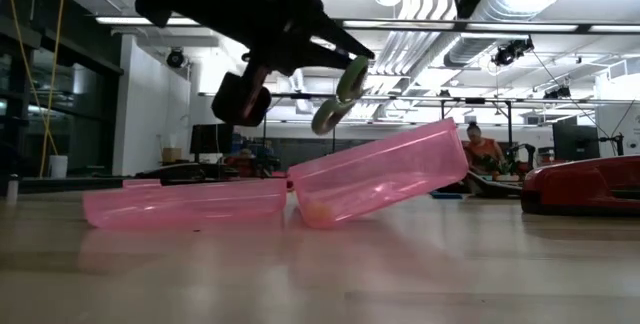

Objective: Pack school essentials
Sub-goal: Put the green scissors into the pink supply box

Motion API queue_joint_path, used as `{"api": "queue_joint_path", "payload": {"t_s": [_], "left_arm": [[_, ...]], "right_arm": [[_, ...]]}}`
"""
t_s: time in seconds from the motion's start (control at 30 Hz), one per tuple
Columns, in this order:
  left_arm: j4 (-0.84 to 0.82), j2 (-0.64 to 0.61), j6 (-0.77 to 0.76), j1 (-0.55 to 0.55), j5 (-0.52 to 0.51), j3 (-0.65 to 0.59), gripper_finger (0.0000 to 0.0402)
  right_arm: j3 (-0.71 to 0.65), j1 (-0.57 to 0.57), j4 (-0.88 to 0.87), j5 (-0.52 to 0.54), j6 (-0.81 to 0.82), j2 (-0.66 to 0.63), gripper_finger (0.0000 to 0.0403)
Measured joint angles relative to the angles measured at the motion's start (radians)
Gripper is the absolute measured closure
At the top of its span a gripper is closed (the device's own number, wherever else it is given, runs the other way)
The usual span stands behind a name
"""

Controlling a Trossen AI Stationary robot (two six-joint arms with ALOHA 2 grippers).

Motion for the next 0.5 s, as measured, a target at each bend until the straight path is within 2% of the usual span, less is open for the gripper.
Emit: {"api": "queue_joint_path", "payload": {"t_s": [0.17,0.5], "left_arm": [[-0.020,0.049,-0.033,-0.005,0.044,0.026,0.0401],[-0.029,0.090,-0.108,-0.015,0.024,0.026,0.0401]], "right_arm": [[0.000,0.000,-0.012,0.000,-0.014,0.000,0.0402],[0.000,0.000,-0.012,0.000,-0.016,0.000,0.0402]]}}
